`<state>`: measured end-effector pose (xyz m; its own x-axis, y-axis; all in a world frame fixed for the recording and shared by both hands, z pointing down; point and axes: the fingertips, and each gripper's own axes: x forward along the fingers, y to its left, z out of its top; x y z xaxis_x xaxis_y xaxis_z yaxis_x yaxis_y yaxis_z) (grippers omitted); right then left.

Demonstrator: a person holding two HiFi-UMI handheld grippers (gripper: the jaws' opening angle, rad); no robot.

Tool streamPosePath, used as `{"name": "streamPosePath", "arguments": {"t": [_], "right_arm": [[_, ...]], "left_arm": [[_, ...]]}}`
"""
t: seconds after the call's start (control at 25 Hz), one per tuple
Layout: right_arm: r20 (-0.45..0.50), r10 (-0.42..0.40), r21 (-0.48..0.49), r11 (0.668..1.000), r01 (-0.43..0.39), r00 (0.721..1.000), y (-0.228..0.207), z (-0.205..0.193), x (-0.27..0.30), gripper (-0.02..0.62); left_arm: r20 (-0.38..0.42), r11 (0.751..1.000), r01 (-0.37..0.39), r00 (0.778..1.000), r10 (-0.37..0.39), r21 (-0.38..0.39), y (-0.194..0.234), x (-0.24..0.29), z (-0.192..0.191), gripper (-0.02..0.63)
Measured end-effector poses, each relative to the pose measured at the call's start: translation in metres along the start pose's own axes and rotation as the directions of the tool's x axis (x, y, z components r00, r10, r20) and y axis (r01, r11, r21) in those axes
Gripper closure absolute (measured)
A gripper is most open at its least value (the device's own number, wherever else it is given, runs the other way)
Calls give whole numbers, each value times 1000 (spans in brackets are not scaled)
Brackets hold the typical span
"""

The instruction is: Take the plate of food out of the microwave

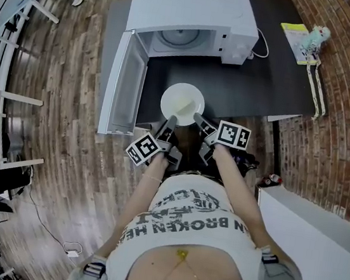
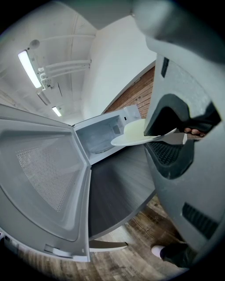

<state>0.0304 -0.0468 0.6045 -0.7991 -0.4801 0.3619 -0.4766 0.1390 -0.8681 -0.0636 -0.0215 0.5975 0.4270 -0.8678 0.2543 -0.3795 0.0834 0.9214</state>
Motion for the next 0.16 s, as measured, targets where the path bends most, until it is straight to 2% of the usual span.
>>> {"name": "streamPosePath", "arguments": {"t": [0.16], "right_arm": [[-11,10,-5,1000,-10,1000,0,2,3,538]], "left_arm": [[19,1000,-2,1000,2,-5,0,2,2,565]]}}
